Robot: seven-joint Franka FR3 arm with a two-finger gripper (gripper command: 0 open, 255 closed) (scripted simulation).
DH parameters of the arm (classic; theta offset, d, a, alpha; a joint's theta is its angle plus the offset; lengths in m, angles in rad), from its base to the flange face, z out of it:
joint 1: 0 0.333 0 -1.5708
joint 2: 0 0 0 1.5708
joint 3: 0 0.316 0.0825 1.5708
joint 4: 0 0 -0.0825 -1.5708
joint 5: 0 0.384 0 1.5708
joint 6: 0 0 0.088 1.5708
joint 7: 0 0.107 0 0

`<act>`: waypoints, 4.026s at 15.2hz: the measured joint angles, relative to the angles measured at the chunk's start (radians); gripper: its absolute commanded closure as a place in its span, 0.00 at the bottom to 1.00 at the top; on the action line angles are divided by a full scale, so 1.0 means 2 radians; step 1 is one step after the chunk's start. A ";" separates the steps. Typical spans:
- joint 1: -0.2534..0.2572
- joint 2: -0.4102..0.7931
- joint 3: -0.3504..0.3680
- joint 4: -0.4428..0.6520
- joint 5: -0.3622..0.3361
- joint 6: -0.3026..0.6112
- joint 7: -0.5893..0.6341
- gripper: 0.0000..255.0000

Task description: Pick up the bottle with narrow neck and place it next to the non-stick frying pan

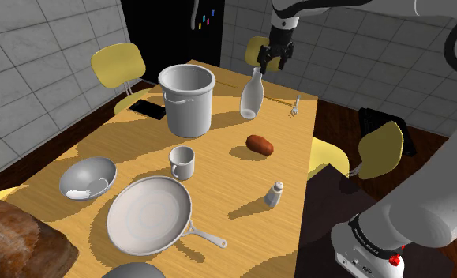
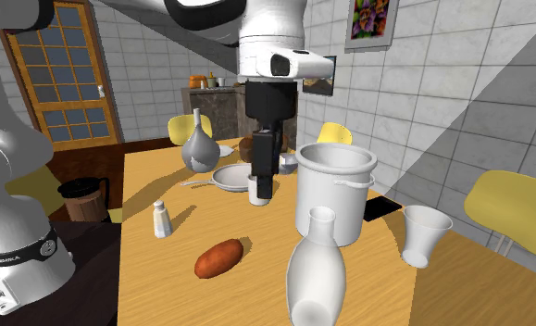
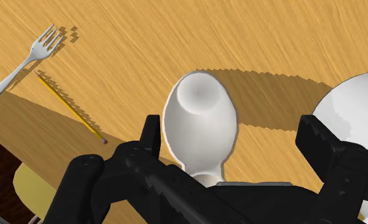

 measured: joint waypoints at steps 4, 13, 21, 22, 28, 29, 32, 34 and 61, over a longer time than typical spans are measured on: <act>-0.006 0.082 -0.002 0.094 0.008 -0.010 -0.006 0.00; -0.013 0.155 -0.002 0.155 0.014 0.003 -0.012 0.00; -0.013 0.158 -0.001 0.143 0.015 0.019 -0.011 0.00; -0.013 0.158 -0.001 0.143 0.015 0.019 -0.011 1.00; -0.013 0.157 -0.001 0.143 0.015 0.019 -0.011 1.00; -0.013 0.158 -0.001 0.144 0.015 0.018 -0.011 1.00; -0.012 0.157 -0.001 0.143 0.015 0.019 -0.011 1.00; -0.013 0.157 -0.001 0.149 0.015 0.011 -0.011 1.00; 0.012 0.069 0.005 0.183 0.005 -0.111 0.019 1.00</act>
